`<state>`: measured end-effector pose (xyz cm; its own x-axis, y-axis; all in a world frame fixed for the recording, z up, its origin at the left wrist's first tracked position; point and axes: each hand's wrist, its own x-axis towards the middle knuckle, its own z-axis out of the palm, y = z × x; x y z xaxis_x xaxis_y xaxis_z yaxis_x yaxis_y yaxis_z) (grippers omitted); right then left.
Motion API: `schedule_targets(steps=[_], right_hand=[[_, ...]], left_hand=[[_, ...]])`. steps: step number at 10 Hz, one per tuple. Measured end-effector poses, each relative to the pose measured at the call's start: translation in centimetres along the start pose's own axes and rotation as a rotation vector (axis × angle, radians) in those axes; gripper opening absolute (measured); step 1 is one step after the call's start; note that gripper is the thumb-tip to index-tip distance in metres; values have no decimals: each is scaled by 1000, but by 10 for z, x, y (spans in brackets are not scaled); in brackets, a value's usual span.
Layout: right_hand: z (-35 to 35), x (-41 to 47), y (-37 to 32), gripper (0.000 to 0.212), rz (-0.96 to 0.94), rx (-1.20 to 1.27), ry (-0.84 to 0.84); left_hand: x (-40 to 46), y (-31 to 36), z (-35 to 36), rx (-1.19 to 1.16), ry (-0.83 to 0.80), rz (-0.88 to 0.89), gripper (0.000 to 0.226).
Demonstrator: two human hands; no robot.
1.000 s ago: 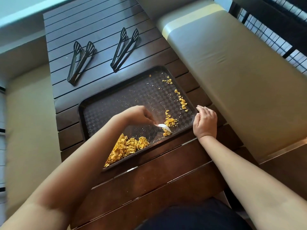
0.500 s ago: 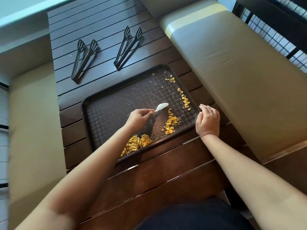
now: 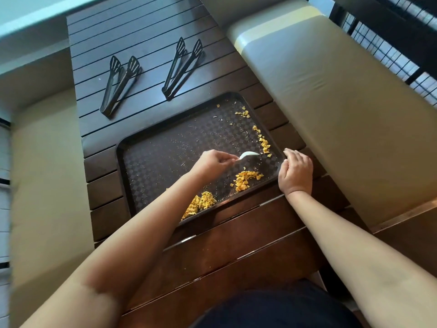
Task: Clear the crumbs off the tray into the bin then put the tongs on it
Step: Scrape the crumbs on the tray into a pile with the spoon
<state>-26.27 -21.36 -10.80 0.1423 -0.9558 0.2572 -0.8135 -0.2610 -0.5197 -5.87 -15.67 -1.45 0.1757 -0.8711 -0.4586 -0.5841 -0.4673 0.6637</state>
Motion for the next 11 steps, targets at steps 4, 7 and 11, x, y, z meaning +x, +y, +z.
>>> schedule_targets(steps=[4, 7, 11], right_hand=[[1, 1, 1, 47, -4, 1, 1], [0, 0, 1, 48, -9, 5, -5], [0, 0, 0, 47, -23, 15, 15]], left_hand=[[-12, -14, -20, 371, -235, 108, 20], [-4, 3, -17, 343, -158, 154, 20], [-24, -15, -48, 626, -233, 58, 21]])
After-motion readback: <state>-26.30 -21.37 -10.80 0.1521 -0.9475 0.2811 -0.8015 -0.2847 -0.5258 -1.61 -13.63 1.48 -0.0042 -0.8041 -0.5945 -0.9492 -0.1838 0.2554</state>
